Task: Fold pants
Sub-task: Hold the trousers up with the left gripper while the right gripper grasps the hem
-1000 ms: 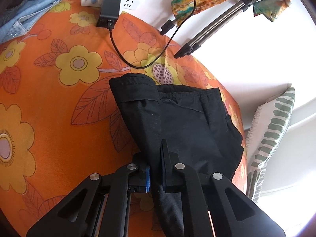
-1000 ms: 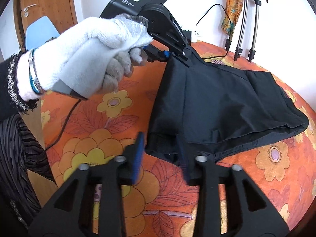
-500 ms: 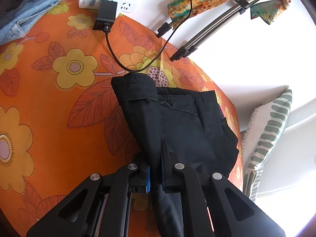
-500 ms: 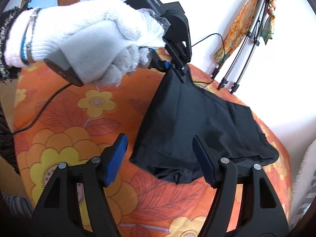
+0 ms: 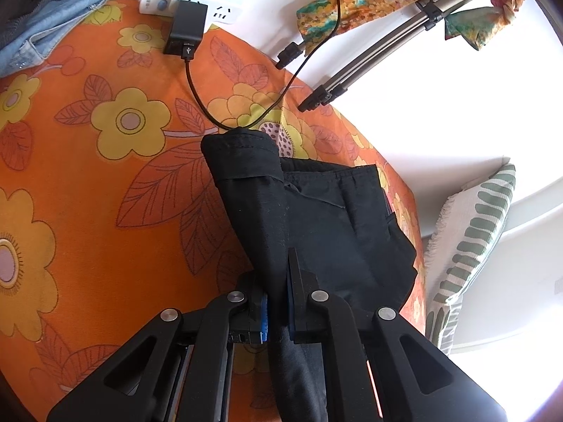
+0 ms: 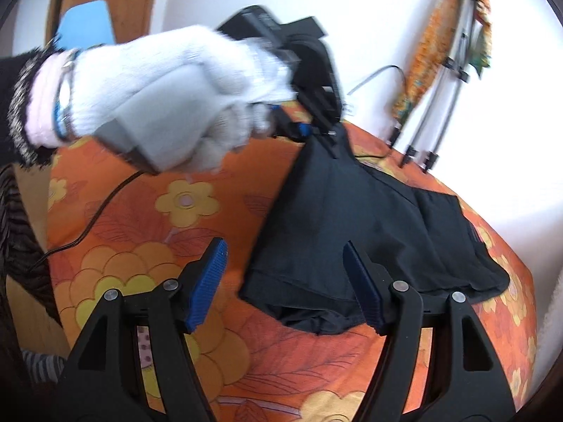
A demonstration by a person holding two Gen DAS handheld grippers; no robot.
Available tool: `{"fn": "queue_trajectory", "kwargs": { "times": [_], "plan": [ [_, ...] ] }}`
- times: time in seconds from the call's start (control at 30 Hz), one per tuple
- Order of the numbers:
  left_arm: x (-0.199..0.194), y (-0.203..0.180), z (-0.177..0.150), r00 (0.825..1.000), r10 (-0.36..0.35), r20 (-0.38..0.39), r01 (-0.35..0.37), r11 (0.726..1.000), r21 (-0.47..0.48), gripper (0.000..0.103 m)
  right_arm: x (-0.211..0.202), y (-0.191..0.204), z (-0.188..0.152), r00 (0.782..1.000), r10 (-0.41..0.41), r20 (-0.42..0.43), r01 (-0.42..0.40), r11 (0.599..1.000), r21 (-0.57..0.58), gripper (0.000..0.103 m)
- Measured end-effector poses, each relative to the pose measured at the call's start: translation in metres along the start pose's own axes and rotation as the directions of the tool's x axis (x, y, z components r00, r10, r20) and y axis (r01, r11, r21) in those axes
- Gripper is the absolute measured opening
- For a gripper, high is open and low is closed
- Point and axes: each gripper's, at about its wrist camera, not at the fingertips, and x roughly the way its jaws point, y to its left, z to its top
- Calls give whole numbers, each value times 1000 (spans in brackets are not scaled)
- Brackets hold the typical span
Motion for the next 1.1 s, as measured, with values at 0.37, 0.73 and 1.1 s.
{"fn": "queue_trajectory", "kwargs": {
  "times": [0.37, 0.73, 1.1],
  "plan": [
    [-1, -1, 0, 1000, -2, 1, 2, 1000, 1, 6, 25, 5, -5, 994, -85, -70, 81, 995, -53, 71],
    [-2, -1, 1, 1000, -7, -1, 7, 1000, -3, 6, 36, 13, -3, 984, -141, -109, 130, 986, -103, 48],
    [-1, 5, 3, 1000, 5, 2, -5, 1000, -16, 6, 19, -3, 5, 991, -91, -94, 88, 996, -35, 11]
  ]
}}
